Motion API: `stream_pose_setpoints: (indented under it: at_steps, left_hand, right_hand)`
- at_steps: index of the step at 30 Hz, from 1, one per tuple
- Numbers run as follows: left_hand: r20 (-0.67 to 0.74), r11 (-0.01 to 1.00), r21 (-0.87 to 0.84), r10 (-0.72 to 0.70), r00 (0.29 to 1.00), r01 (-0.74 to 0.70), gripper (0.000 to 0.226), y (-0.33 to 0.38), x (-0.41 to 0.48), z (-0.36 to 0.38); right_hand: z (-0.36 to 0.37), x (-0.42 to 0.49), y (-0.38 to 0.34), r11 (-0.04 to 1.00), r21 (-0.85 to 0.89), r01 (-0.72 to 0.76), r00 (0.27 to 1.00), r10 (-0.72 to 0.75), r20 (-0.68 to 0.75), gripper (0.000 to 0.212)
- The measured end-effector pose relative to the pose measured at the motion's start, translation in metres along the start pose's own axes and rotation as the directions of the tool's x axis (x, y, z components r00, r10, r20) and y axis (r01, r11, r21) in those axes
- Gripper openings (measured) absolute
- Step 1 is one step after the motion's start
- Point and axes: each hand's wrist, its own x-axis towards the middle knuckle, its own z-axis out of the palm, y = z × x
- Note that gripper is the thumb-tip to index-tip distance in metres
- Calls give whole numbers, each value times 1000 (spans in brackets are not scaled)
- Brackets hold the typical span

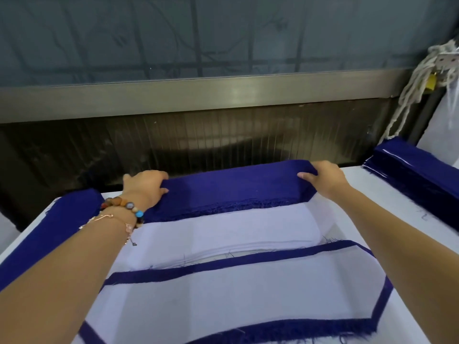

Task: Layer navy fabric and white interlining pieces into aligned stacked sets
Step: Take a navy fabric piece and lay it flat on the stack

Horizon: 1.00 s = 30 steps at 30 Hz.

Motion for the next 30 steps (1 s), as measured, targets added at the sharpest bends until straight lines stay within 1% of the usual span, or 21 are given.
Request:
stream_pose_setpoints:
  at_steps: [2,4,6,8,10,12,15,17,19,22,24,25,27,30]
  left_hand:
    - [-6,996,-65,-66,998,65,21,-15,-6,-3]
    - [-6,973,-197,-124,992,120,23,-26,-14,-8]
    - [-30,925,-349,-170,985,149,22,-34,-25,-12]
    - [-88,857,-496,-209,974,139,23,-40,-35,-17]
    - [-133,767,-632,-253,958,114,24,-43,-50,-25]
    - [-145,691,-716,-285,948,98,24,-44,-63,-31]
    - [-89,553,-827,-310,947,104,18,-44,-88,-38]
    - [-51,507,-853,-313,948,121,14,-45,-104,-39]
    - [-25,508,-848,-326,945,152,12,-47,-120,-35]
    - [6,503,-843,-345,939,190,23,-51,-145,-21]
    - [21,476,-858,-338,941,191,24,-54,-160,-11]
    - [23,480,-856,-334,942,191,26,-54,-168,-6]
    - [22,511,-836,-335,942,201,31,-52,-183,4]
    - [10,522,-828,-349,937,203,29,-44,-202,16]
  right_hand:
    - [-3,-5,1,986,167,4,998,6,-59,21]
    - [-9,-11,-2,963,269,4,995,24,-100,25]
    - [-15,-19,-5,940,341,-10,994,48,-102,27]
    - [-23,-26,-6,915,401,-38,992,83,-95,28]
    - [-32,-36,-5,913,405,-57,992,98,-82,27]
    - [-39,-44,-2,919,387,-71,992,106,-70,27]
    - [-50,-63,2,922,378,-87,994,107,-31,25]
    - [-57,-77,4,926,362,-104,994,105,17,22]
    - [-61,-93,7,939,322,-117,992,98,74,18]
    - [-63,-120,14,948,285,-140,985,103,140,16]
    - [-62,-138,22,954,261,-150,980,107,170,19]
    - [-61,-146,26,958,241,-158,976,115,184,19]
    - [-56,-163,35,961,225,-160,974,117,193,16]
    - [-47,-185,46,959,256,-121,987,88,138,14]
